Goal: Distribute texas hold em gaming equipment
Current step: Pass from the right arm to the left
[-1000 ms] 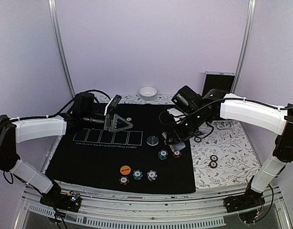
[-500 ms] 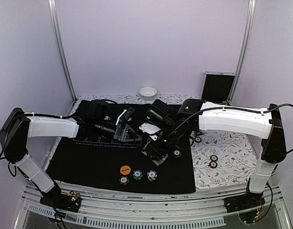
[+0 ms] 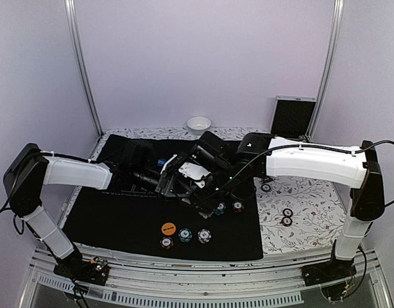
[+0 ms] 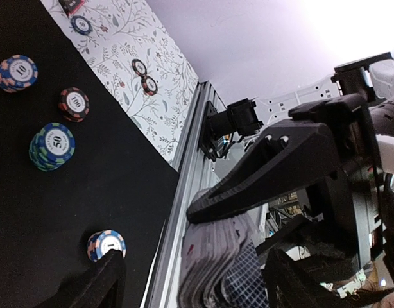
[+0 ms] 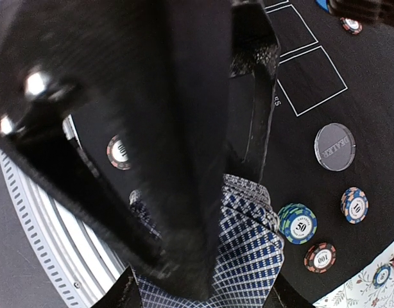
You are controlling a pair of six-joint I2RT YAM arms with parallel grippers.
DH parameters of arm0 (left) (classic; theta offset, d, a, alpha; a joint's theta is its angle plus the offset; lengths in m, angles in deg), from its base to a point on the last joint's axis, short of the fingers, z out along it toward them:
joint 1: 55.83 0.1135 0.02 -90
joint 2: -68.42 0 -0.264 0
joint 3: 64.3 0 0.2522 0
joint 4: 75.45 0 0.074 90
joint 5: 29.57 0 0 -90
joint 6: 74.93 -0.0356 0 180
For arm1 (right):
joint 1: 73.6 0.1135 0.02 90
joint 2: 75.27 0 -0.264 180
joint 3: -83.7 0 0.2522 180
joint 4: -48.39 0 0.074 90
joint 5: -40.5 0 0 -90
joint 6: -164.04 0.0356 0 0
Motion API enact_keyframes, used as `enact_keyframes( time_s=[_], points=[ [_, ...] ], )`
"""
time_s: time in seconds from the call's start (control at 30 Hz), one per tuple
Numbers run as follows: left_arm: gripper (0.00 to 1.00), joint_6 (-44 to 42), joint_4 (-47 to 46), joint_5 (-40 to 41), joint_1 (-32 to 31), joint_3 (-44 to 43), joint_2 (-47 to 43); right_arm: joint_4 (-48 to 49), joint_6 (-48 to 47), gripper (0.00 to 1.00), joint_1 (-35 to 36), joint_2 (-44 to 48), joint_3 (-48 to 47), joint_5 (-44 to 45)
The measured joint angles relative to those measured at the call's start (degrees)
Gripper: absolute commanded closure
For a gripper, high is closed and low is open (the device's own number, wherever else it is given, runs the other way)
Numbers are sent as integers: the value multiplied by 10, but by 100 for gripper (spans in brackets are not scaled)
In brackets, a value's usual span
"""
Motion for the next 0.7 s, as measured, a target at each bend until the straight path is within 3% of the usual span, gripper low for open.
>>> enact_keyframes(
  time_s=[0.13, 0.47, 0.53, 0.6, 0.7],
  points=[
    [31, 3, -7, -12, -9, 0, 2, 5, -7, 64, 0, 0, 0, 13],
    [70, -19, 17, -25, -14, -17, 16, 1, -21, 64, 2, -4, -1, 26],
    [66, -20, 25, -23, -14, -20, 21, -2, -28, 64, 3, -5, -1, 30],
    [53, -22, 31, -23, -14, -22, 23, -4, -34, 64, 4, -7, -1, 34],
    [45, -30, 37, -31, -15, -24, 24, -4, -41, 64, 7, -9, -4, 34]
  ],
)
